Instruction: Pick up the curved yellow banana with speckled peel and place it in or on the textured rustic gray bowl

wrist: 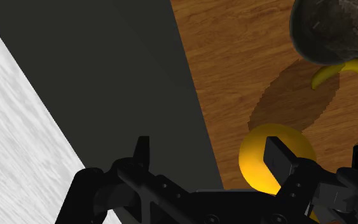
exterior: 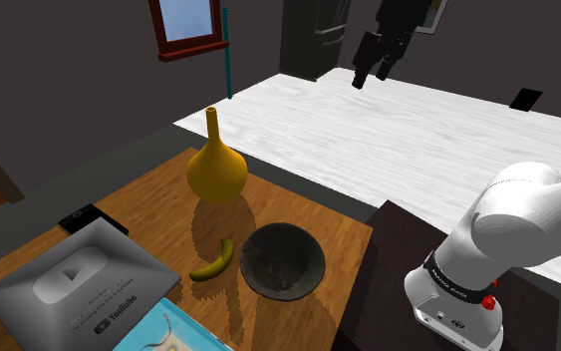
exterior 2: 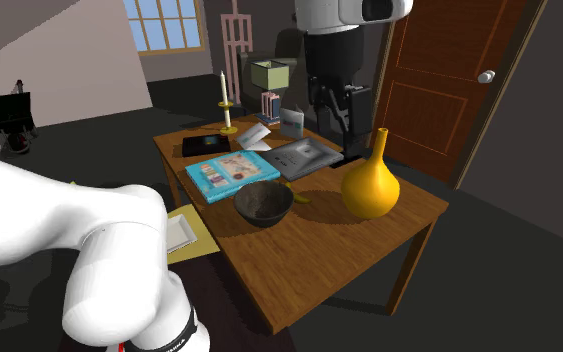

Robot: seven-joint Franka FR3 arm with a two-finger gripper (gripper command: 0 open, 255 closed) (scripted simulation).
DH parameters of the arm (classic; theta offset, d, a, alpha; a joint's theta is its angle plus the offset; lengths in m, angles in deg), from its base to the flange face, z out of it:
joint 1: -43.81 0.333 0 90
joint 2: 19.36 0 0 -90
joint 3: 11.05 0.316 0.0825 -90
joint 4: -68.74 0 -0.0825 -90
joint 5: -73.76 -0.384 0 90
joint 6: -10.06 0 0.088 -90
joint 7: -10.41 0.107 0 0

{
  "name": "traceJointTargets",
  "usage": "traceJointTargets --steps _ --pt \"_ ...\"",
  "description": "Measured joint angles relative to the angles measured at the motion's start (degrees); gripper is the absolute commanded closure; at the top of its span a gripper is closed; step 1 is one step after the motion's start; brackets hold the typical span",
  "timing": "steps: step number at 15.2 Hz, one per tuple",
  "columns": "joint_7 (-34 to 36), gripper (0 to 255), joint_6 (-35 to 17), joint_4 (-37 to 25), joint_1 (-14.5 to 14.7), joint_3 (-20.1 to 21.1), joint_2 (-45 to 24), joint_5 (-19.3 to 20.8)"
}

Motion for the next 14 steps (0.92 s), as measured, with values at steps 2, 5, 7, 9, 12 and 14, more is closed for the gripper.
traceJointTargets --steps 2,5,7,9,12,14 --pt "0.8 0 -0.6 0.6 0.1 0.6 -0.1 -0.3" --pt "4.4 0 -3.3 2.9 0.4 3.2 -1.5 -1.8" --pt "7.4 0 -5.6 4.8 0.8 5.4 -2.6 -3.0" --pt "10.3 0 -7.7 5.8 1.1 7.5 -4.4 -4.2" --pt "15.0 0 -11.3 7.2 1.7 11.0 -7.7 -5.9" --pt "17.7 0 -13.7 7.5 1.7 12.9 -10.4 -6.7"
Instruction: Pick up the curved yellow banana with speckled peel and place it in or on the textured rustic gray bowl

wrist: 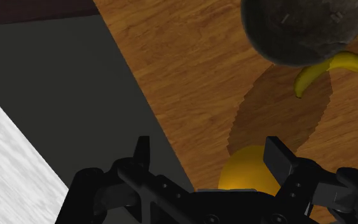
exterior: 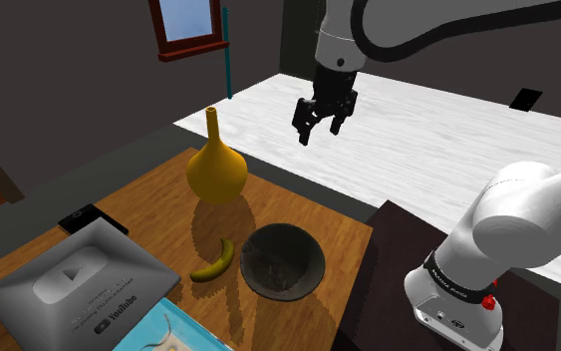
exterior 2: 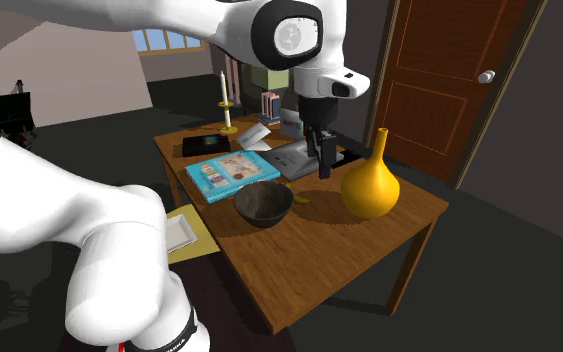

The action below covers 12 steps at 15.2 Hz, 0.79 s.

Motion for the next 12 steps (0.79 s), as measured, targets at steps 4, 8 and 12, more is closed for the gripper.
traceJointTargets --steps 4,8,12 --pt "5.8 0 -4.5 -0.2 0.2 4.1 -5.9 -1.3" --pt "12.3 0 -9.9 -1.8 -0.2 8.6 -14.2 -1.2" --pt "19.2 0 -14.3 -3.4 -0.3 12.5 -21.6 -0.2"
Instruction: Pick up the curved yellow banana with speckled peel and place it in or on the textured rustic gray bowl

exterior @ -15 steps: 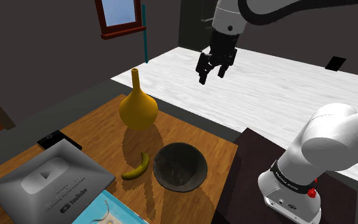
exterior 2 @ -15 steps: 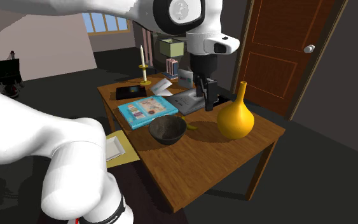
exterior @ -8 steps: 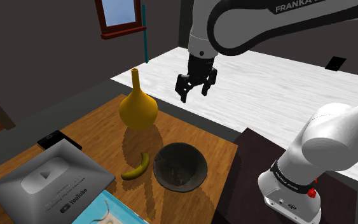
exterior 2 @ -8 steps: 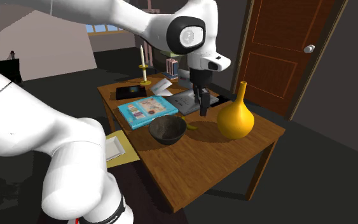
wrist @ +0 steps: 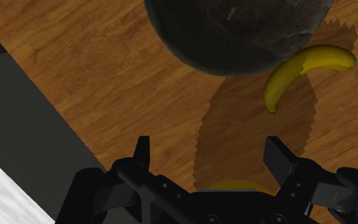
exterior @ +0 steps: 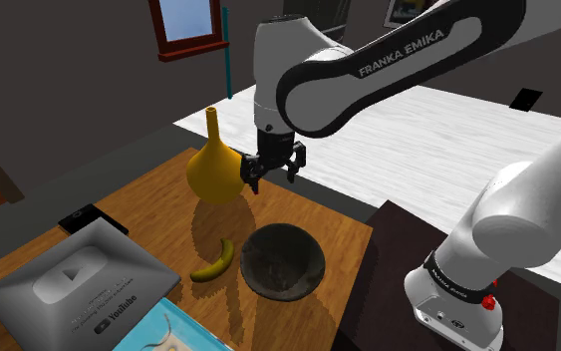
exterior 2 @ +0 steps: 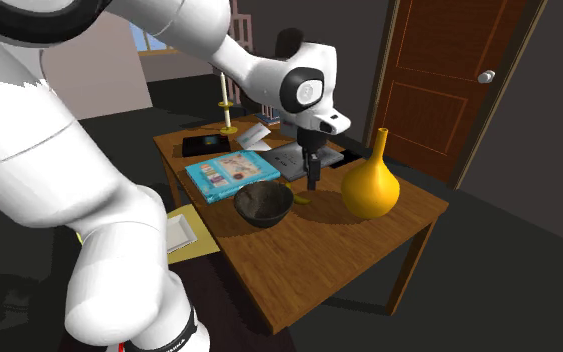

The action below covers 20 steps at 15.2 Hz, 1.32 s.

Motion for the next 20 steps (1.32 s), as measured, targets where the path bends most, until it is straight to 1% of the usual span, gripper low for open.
traceJointTargets --steps 4,7,10,12,14,20 --pt "8.4 0 -3.8 -4.6 -0.2 3.3 -10.4 4.1" --pt "14.4 0 -6.6 -8.0 0.4 4.0 -18.5 8.5" --pt "20.5 0 -8.2 -12.1 2.4 3.7 -26.0 12.5" --pt "24.4 0 -9.0 -15.0 4.4 3.1 -30.8 14.9" --pt "26.1 0 -9.4 -16.7 5.4 2.5 -33.4 16.1" --pt "28.1 0 -13.2 -16.4 6.9 0.9 -37.5 18.8"
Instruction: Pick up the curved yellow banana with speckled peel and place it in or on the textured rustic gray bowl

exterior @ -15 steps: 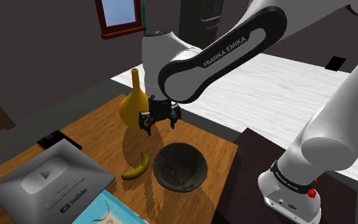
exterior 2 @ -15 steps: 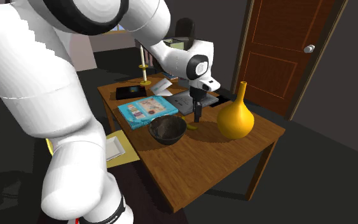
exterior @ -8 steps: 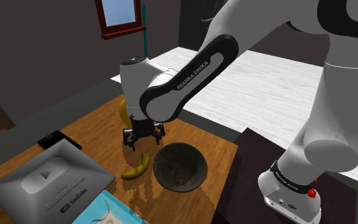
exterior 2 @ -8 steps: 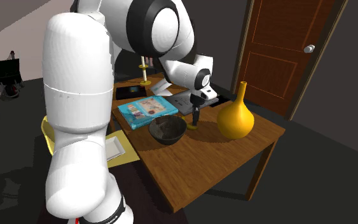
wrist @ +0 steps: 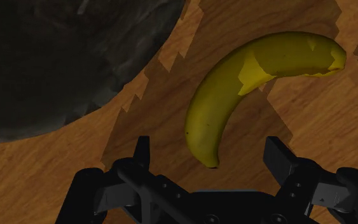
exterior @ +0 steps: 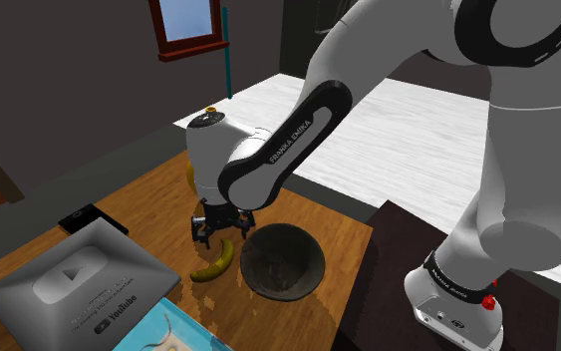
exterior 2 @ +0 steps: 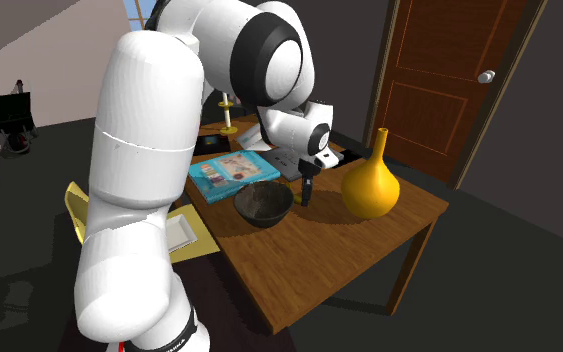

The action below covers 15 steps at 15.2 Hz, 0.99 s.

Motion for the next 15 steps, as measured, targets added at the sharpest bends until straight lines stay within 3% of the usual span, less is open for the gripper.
traceJointTargets --steps 7,8,15 --pt "0.4 0 -0.9 0.2 0.3 -0.4 -0.8 0.6" --pt "0.4 255 -0.9 0.2 0.3 -0.4 -0.8 0.6" --pt "0.4 255 -0.9 0.2 0.3 -0.4 -0.8 0.6"
